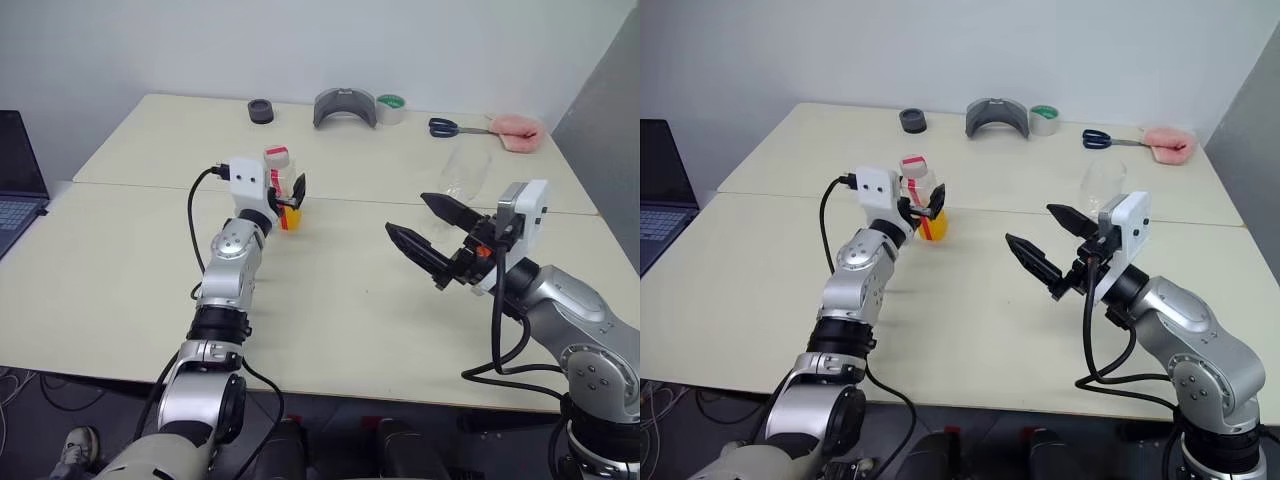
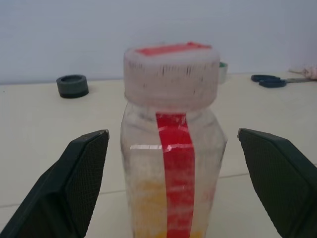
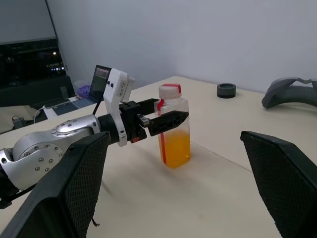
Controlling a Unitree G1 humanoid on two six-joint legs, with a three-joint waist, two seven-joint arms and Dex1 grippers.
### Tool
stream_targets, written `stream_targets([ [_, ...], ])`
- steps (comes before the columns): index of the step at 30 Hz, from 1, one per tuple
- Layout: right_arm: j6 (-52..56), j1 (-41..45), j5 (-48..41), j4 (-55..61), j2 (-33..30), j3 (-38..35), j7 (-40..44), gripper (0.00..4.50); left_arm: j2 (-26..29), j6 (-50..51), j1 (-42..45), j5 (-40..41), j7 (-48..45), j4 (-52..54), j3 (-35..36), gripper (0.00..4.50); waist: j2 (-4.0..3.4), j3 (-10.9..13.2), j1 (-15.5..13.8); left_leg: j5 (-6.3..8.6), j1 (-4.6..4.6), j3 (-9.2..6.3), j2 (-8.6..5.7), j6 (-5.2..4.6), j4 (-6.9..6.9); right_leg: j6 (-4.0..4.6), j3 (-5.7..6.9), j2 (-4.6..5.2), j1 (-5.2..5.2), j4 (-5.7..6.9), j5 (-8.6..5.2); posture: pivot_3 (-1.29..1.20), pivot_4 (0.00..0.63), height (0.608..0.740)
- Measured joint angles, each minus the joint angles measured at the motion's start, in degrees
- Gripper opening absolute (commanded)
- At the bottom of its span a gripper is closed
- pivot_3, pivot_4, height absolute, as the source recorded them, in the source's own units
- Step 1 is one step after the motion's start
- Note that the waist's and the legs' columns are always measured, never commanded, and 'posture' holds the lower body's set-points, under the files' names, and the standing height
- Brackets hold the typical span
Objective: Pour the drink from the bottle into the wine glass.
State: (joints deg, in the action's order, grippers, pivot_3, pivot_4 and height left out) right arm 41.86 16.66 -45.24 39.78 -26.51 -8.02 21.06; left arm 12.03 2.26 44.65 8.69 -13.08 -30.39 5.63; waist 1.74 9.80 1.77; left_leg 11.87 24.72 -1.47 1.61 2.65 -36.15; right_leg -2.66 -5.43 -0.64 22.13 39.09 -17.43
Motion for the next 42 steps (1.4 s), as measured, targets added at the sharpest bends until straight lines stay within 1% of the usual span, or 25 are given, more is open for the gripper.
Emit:
stream_targets([
  [7,0.4,0.6,-0.5,0.3,-0.1,0.3,-2.1,4.50,-0.7,-4.8,3.4,-0.1,-0.2,-8.4,0.2,4.48,0.00,0.0,0.0,0.00,0.01,-0.01,0.00,0.00,0.00,0.00,0.02,0.00,0.01,0.00,0.00,0.00,0.150,0.740],
  [13,1.4,1.9,-1.4,0.8,-0.2,0.2,-4.3,4.50,-0.7,-7.3,4.0,-0.1,-1.4,-11.9,0.4,4.48,0.01,0.0,0.0,0.00,0.02,-0.01,0.00,0.00,0.01,0.00,0.02,0.00,0.02,0.00,0.00,0.00,0.150,0.740],
  [16,1.8,2.2,-2.0,1.4,-0.2,0.2,-5.3,4.50,-0.7,-8.3,4.5,-0.1,-1.6,-12.8,0.4,3.92,0.01,0.0,0.0,0.00,0.03,-0.02,0.00,0.00,0.00,0.00,0.03,0.00,0.02,0.00,0.00,0.00,0.150,0.740],
  [21,2.5,2.8,-3.2,1.5,-0.2,0.3,-6.5,4.50,-0.6,-9.1,5.2,-0.2,-1.6,-13.0,0.4,2.36,0.00,0.0,0.0,0.00,0.03,-0.01,0.00,0.00,0.01,0.00,0.02,0.00,0.03,0.01,0.00,0.00,0.150,0.740],
  [22,2.5,2.9,-3.3,1.5,-0.2,0.3,-6.6,4.50,-0.6,-9.2,5.2,-0.2,-1.7,-13.1,0.5,2.16,0.01,0.0,0.0,0.00,0.03,-0.02,0.00,0.00,0.00,0.00,0.02,0.00,0.03,0.01,0.00,0.00,0.150,0.740],
  [33,2.5,3.0,-3.2,1.5,-0.3,0.7,-7.3,4.50,-0.4,-9.1,5.2,-0.3,-1.8,-13.1,1.1,2.16,0.01,0.0,0.0,0.00,0.04,-0.02,0.00,0.00,0.00,0.00,0.02,0.00,0.04,0.01,0.00,0.00,0.150,0.740],
  [36,2.6,3.3,-1.4,1.2,-2.6,2.3,-6.9,4.50,-0.2,-7.7,5.2,-0.3,-3.1,-12.3,0.9,2.16,0.01,0.0,0.0,0.00,0.05,-0.01,-0.01,0.00,0.00,0.00,0.03,0.01,0.04,0.01,0.00,0.00,0.150,0.740],
  [39,2.6,6.1,-0.4,-2.0,-3.6,2.7,-5.9,4.50,0.0,-3.7,5.1,0.4,-7.9,-8.3,-0.8,2.16,0.00,0.0,0.0,-0.01,0.05,-0.01,-0.01,0.00,0.00,0.00,0.03,0.01,0.07,0.04,0.00,0.00,0.150,0.740],
  [42,2.7,11.1,-0.3,-5.9,-3.4,4.0,-4.1,4.50,-0.7,0.1,5.1,1.5,-14.6,-3.2,-3.7,2.16,0.00,0.0,0.0,-0.01,0.06,0.00,-0.01,0.00,0.01,0.01,0.02,0.00,0.07,0.03,0.00,0.00,0.150,0.740],
])
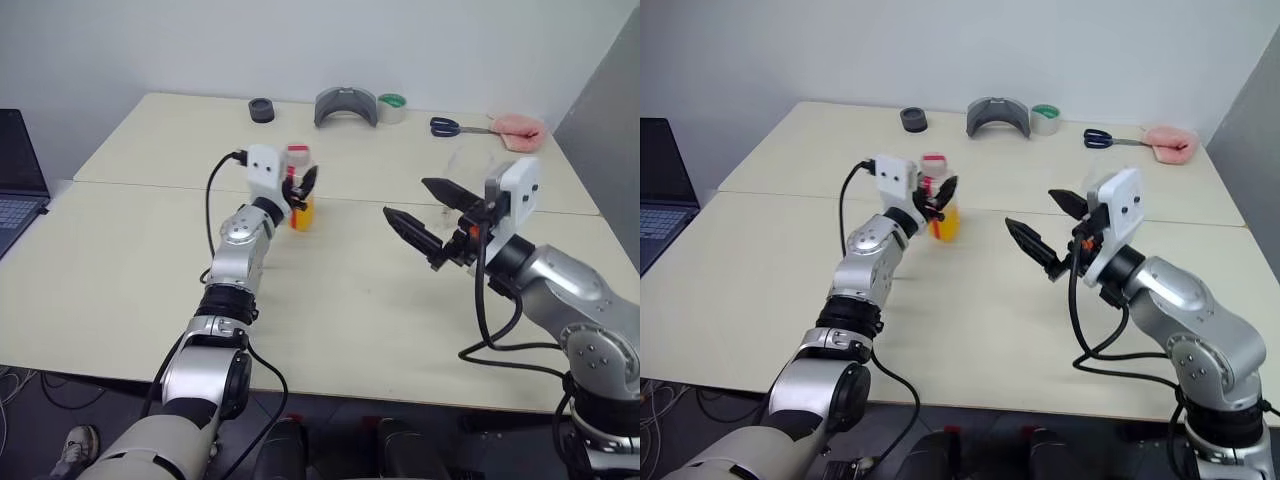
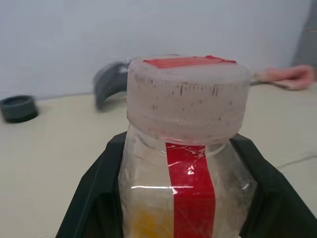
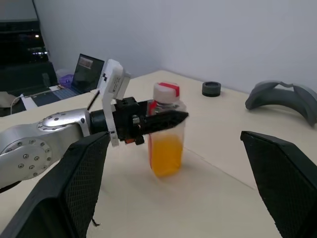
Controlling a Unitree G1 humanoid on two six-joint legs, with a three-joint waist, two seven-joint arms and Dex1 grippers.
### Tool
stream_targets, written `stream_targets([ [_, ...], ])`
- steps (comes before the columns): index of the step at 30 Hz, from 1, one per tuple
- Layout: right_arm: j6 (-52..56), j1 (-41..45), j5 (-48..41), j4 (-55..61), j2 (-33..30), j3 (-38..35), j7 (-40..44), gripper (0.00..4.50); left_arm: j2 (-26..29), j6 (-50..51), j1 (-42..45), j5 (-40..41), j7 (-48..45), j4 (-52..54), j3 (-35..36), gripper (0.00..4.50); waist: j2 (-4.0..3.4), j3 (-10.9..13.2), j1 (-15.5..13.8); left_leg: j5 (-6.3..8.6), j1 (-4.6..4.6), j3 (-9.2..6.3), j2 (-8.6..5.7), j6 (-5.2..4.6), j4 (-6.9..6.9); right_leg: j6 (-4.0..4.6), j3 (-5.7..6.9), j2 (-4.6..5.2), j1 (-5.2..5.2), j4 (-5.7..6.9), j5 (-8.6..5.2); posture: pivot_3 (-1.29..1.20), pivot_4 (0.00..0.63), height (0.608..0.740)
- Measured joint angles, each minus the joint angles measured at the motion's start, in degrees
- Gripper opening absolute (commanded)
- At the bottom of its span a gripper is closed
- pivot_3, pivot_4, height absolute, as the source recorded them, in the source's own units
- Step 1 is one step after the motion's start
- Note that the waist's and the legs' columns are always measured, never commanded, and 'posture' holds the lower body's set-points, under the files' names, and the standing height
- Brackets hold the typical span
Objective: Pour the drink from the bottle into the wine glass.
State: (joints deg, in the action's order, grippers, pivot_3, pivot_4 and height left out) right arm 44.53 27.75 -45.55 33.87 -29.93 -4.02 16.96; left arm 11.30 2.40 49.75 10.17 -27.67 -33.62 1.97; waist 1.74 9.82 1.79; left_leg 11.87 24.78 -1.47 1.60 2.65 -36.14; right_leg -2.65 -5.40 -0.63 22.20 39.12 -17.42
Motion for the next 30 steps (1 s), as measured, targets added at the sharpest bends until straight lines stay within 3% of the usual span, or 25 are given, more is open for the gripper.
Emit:
stream_targets([
  [7,1.0,7.3,0.6,-5.8,2.1,2.0,1.2,4.50,-0.3,11.2,-1.1,5.5,-16.0,12.9,-6.8,2.16,-0.02,0.0,0.1,0.00,0.01,0.01,0.03,0.00,0.02,0.02,-0.04,0.00,0.04,0.01,0.00,0.00,0.150,0.740],
  [11,1.0,7.6,3.4,-6.5,2.5,3.4,0.8,4.50,-0.4,18.0,-1.5,9.2,-20.8,19.1,-8.1,2.16,-0.02,0.0,0.1,0.00,0.01,0.01,0.04,0.00,0.00,0.02,-0.05,0.00,0.04,0.01,0.00,0.00,0.150,0.740],
  [18,1.3,6.6,6.1,-6.6,3.6,3.6,-0.2,4.50,-0.5,23.7,-2.6,12.4,-23.4,25.1,-9.1,2.16,-0.03,0.0,0.1,0.00,0.00,0.01,0.04,0.00,-0.01,0.02,-0.06,-0.01,0.04,0.03,0.00,0.00,0.150,0.740],
  [30,2.9,6.8,4.1,-4.2,6.4,0.7,-2.5,4.50,0.6,24.7,-2.6,12.4,-25.5,24.2,-9.1,2.16,-0.03,0.0,0.1,0.00,0.01,0.01,0.04,0.00,-0.01,0.02,-0.05,-0.01,0.04,0.02,0.00,0.00,0.150,0.740],
])
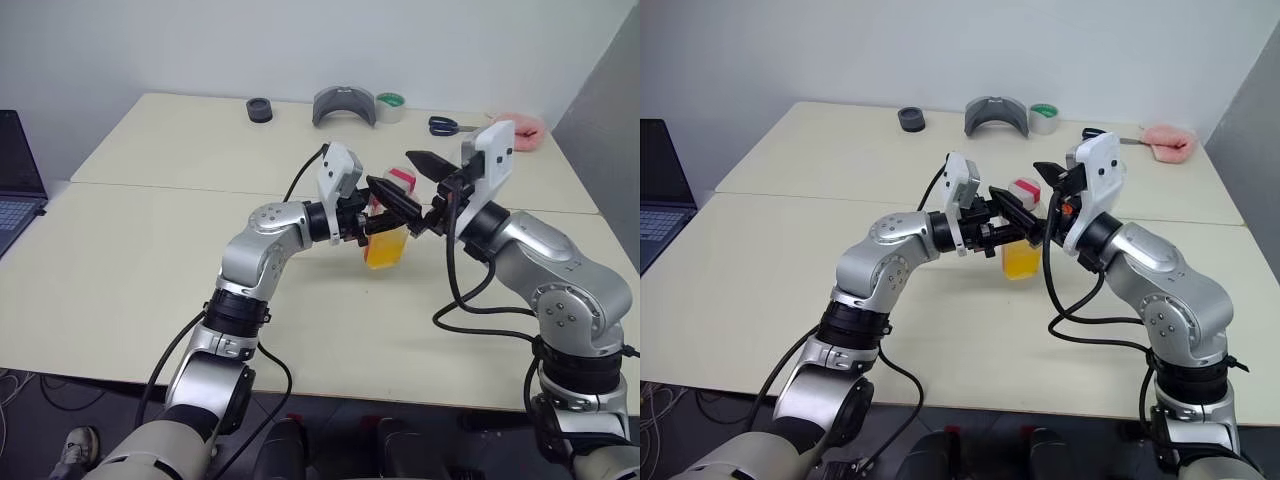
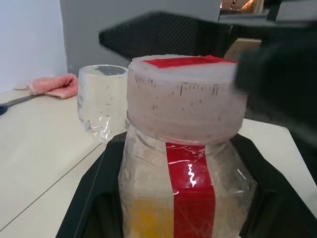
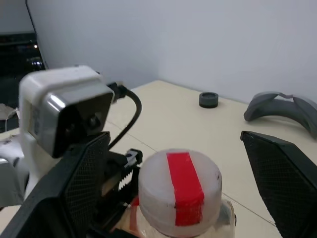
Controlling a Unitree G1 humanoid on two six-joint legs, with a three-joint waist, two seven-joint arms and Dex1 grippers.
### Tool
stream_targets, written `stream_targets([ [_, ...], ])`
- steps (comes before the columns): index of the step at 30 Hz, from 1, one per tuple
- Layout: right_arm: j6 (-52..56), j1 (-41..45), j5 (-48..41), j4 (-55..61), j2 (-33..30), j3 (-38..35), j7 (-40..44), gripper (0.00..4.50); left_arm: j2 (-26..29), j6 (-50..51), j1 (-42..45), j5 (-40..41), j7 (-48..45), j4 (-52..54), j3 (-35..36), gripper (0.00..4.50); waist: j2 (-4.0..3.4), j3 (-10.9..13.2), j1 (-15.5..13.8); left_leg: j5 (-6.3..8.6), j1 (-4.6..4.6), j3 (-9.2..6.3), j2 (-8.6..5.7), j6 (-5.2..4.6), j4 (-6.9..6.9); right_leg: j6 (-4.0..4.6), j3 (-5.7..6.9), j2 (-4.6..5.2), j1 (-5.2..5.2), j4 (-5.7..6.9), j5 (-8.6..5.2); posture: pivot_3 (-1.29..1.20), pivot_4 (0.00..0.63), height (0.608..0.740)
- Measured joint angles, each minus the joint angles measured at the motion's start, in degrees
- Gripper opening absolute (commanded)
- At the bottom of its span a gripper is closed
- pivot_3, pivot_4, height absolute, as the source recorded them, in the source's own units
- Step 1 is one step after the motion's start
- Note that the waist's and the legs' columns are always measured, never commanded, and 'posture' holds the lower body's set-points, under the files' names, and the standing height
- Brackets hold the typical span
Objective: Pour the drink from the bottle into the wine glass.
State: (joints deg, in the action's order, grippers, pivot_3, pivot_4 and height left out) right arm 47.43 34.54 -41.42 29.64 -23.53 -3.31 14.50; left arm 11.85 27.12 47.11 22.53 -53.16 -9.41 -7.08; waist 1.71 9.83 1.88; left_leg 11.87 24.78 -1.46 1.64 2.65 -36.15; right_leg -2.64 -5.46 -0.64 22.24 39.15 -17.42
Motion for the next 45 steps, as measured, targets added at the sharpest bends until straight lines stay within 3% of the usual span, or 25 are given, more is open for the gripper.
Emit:
stream_targets([
  [1,0.3,0.0,-0.2,0.2,0.1,0.0,-0.1,4.50,0.1,0.0,0.0,0.0,-0.1,-0.2,0.0,2.16,0.00,0.0,0.0,0.00,0.00,0.00,0.00,0.00,0.00,0.00,0.00,0.00,0.00,0.00,0.00,0.00,0.150,0.740],
  [4,0.6,-0.3,-0.2,0.7,0.3,0.2,-0.2,3.93,0.3,-0.2,0.0,-0.1,-0.2,-0.5,0.0,2.16,0.00,0.0,0.0,0.00,0.00,0.00,0.00,0.00,0.00,0.00,0.00,0.00,0.00,-0.01,0.00,0.00,0.150,0.740],
  [10,0.9,-2.1,0.9,1.2,-0.7,0.4,0.2,1.81,0.4,-0.4,0.1,-0.4,-1.2,-1.4,-0.2,2.16,0.00,0.0,0.0,0.00,0.00,0.01,-0.01,0.00,0.00,0.00,-0.01,0.00,0.00,-0.01,0.00,0.00,0.150,0.740],
  [11,0.8,-2.1,1.1,1.2,-0.7,0.4,0.2,1.79,0.4,-0.4,0.1,-0.4,-1.2,-1.4,-0.2,2.16,0.00,0.0,0.0,0.00,0.00,0.00,0.00,0.00,0.00,0.00,-0.01,-0.01,0.00,-0.01,0.00,0.00,0.150,0.740],
  [18,0.6,-2.1,2.0,1.1,-0.6,0.6,0.9,1.80,0.5,-0.3,0.0,-0.5,-1.3,-1.1,-0.3,2.16,0.00,0.0,0.0,0.00,0.00,0.00,-0.01,0.00,0.00,0.00,-0.01,0.00,0.00,-0.01,0.00,0.00,0.150,0.740],
  [22,0.5,-1.1,0.7,-0.1,-1.6,0.3,5.3,1.80,2.6,2.1,-1.2,0.3,-1.8,3.0,-0.3,2.16,-0.02,0.0,0.1,0.00,0.00,0.00,0.01,0.00,0.00,0.00,-0.01,-0.01,0.01,0.00,0.00,0.00,0.150,0.740],
  [32,2.0,11.6,-9.2,-12.6,-9.3,3.4,38.6,1.80,14.8,12.7,-8.2,12.9,-9.9,23.3,3.1,2.16,-0.15,0.1,0.5,0.01,-0.01,-0.05,0.04,-0.02,-0.07,0.01,0.09,0.01,-0.04,-0.01,0.00,0.00,0.150,0.740],
  [36,-1.4,14.4,-6.9,-17.1,-9.0,6.9,46.0,3.14,14.4,15.0,-7.7,14.9,-8.1,25.4,3.2,2.16,-0.14,0.1,0.3,0.01,0.00,-0.07,0.04,-0.02,-0.14,0.00,0.11,0.01,-0.07,-0.02,-0.01,0.00,0.150,0.740],
  [40,-0.3,11.8,-7.1,-16.6,-10.7,5.1,44.7,4.47,13.5,14.9,-7.9,14.8,-4.8,26.1,2.7,2.16,-0.14,0.1,-0.1,0.01,0.03,-0.09,0.06,-0.02,-0.15,0.01,0.11,0.08,-0.05,-0.02,0.00,0.00,0.150,0.740],
  [45,5.1,5.0,-12.2,-7.4,-11.9,-2.9,33.3,4.47,12.7,13.1,-10.5,11.7,-0.7,25.1,1.6,2.16,-0.14,0.1,-0.1,0.01,0.03,-0.10,0.06,-0.02,-0.14,0.01,0.05,0.18,-0.05,0.00,0.00,0.00,0.150,0.740],
])
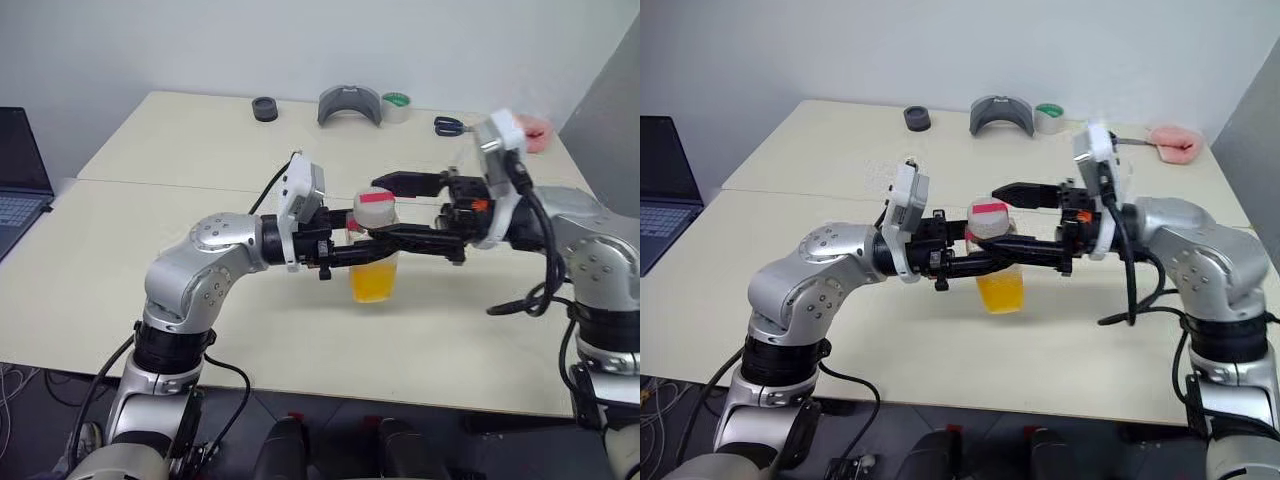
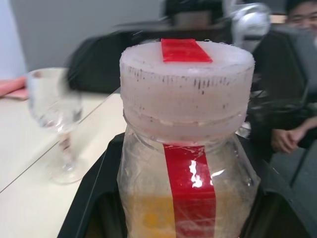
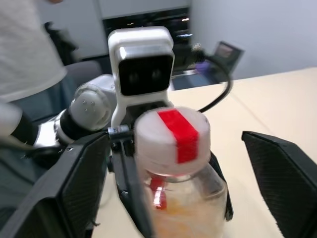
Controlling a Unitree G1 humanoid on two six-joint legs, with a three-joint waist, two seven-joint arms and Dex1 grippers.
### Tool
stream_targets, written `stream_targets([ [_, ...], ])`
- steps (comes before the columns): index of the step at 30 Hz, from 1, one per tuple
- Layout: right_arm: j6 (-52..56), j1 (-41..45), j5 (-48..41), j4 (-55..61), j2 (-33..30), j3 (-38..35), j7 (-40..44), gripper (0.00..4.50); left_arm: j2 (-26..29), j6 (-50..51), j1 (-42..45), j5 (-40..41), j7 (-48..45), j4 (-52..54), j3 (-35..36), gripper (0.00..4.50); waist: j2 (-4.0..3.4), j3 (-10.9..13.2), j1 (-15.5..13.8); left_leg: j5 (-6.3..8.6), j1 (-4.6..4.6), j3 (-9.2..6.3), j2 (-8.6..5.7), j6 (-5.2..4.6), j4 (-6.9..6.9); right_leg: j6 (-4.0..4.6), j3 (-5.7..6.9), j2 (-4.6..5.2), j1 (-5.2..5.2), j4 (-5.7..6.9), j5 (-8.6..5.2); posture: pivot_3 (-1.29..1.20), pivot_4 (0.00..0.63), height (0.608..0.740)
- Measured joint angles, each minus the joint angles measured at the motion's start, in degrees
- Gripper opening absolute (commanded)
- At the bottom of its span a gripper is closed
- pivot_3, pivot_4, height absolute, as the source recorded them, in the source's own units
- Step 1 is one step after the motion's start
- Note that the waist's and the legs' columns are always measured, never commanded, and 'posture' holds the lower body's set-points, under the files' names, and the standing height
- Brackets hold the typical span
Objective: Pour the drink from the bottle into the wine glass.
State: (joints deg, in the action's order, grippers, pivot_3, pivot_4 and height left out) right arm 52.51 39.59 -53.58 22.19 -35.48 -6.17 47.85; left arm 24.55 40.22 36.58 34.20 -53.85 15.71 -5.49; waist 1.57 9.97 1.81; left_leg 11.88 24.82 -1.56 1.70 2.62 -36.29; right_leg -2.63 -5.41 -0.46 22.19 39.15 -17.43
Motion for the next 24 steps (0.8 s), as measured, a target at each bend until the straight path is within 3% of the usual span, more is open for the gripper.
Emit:
stream_targets([
  [6,3.4,-3.6,-3.4,12.1,6.3,-2.4,-21.4,4.47,-1.7,-3.9,0.5,-4.3,2.2,-4.2,-1.8,2.16,-0.01,0.0,0.3,0.00,-0.04,0.07,-0.02,0.01,-0.02,0.00,-0.06,-0.20,0.06,0.15,0.00,0.00,0.150,0.740],
  [12,4.6,-4.0,5.3,15.9,13.6,4.4,-40.6,4.47,-2.3,-9.7,2.7,-9.0,1.6,-10.8,-3.2,2.16,-0.01,0.0,0.2,-0.01,-0.02,0.10,-0.04,0.01,-0.02,0.00,-0.08,-0.20,0.11,0.19,-0.01,0.00,0.150,0.740],
  [19,4.6,-4.4,10.1,16.3,15.8,7.6,-45.6,4.47,-2.3,-11.8,2.9,-10.1,0.2,-12.1,-3.3,2.16,-0.01,0.0,0.1,-0.01,-0.01,0.09,-0.03,0.01,-0.01,0.00,-0.07,-0.19,0.11,0.17,-0.01,0.00,0.150,0.740],
  [22,4.6,-4.7,10.7,16.6,16.8,7.6,-46.2,3.95,-2.3,-11.9,3.2,-10.1,-0.3,-12.1,-3.3,2.16,-0.01,0.0,0.2,0.00,-0.01,0.10,-0.03,0.01,-0.02,0.00,-0.08,-0.19,0.11,0.17,-0.01,0.00,0.150,0.740],
  [24,4.6,-4.8,10.8,16.6,17.1,7.6,-46.7,3.34,-2.3,-11.9,3.2,-10.2,-0.6,-12.1,-3.3,2.16,-0.01,0.0,0.2,0.00,-0.01,0.09,-0.03,0.01,-0.02,0.00,-0.07,-0.19,0.11,0.17,-0.01,0.00,0.150,0.740],
])
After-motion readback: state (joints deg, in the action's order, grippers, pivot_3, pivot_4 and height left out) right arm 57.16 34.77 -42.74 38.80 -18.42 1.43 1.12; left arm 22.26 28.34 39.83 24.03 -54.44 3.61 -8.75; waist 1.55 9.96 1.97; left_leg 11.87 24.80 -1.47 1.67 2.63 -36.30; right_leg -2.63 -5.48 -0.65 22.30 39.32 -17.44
